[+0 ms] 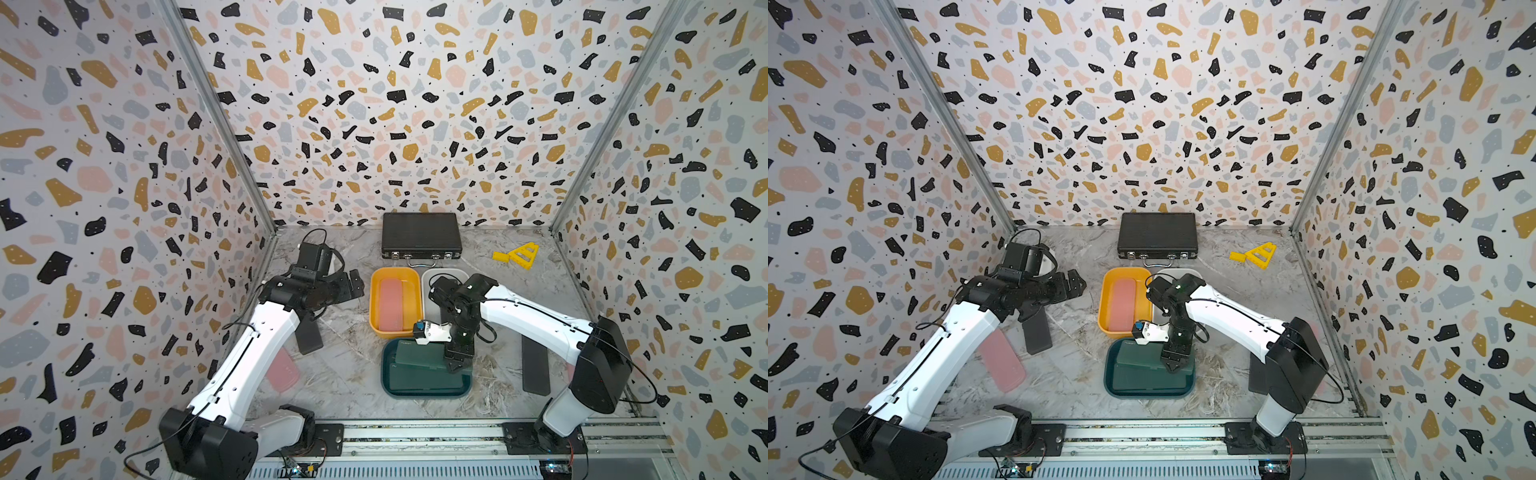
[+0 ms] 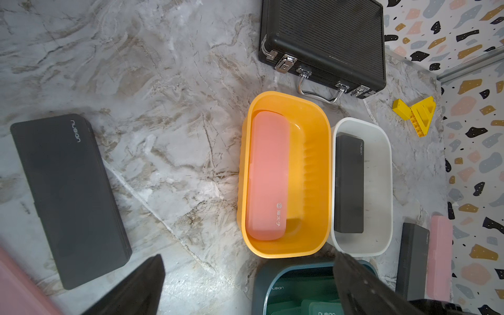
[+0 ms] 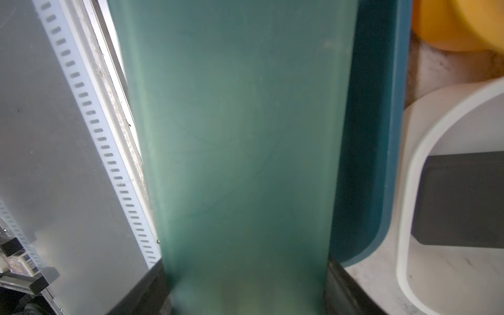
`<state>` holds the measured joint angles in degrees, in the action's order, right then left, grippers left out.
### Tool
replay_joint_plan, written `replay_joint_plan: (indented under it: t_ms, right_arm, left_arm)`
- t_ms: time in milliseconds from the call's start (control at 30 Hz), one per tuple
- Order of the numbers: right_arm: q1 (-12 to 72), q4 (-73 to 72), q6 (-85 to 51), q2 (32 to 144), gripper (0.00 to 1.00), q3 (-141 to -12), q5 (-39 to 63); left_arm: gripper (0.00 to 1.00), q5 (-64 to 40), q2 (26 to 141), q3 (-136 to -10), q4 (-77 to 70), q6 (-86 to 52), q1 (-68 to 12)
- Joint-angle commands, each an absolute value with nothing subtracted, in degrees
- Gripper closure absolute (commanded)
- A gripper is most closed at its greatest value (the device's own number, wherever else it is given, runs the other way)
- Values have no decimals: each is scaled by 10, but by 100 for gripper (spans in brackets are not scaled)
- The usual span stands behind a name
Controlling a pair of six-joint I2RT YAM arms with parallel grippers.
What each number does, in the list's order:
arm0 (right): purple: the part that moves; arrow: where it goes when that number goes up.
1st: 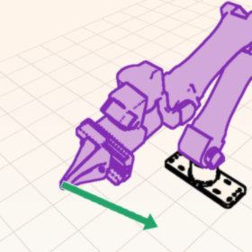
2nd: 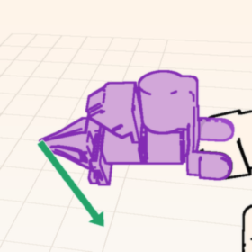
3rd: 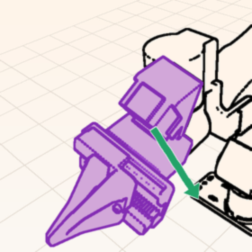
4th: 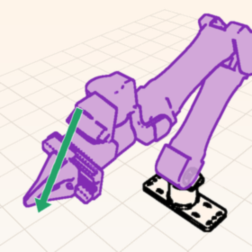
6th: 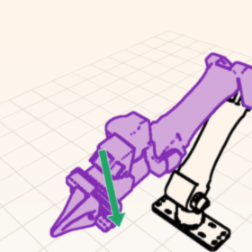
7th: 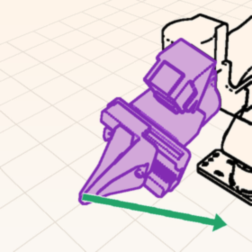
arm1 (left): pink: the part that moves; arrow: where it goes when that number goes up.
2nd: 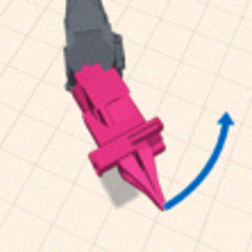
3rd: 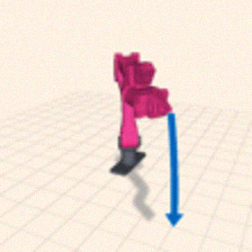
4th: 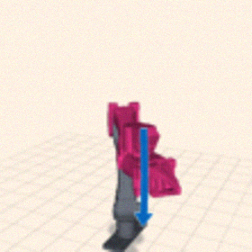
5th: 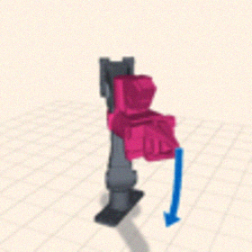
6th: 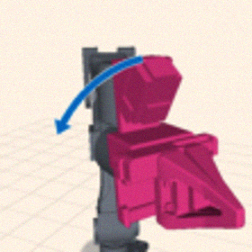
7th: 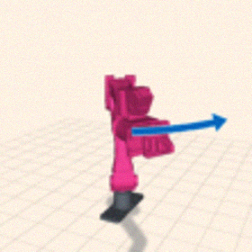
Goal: Place the pencil cases by color into the storage box
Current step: Place the pencil case at the storage box.
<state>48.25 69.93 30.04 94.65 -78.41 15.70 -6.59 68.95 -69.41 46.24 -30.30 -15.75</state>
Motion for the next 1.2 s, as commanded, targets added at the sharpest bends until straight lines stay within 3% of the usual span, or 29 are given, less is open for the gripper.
replay_joint_plan:
  t_ms: [0,733,1167]
  right_arm:
    - [487,719,313,946,44,-806,158]
    - [498,690,318,1013,43,-817,175]
    - [498,666,315,1022,38,-797,167]
  left_arm:
    - [0,-69,676,-696,464,-305,-152]
    - [0,-69,680,-694,466,-305,-145]
    - [0,-71,679,-689,467,-302,-143]
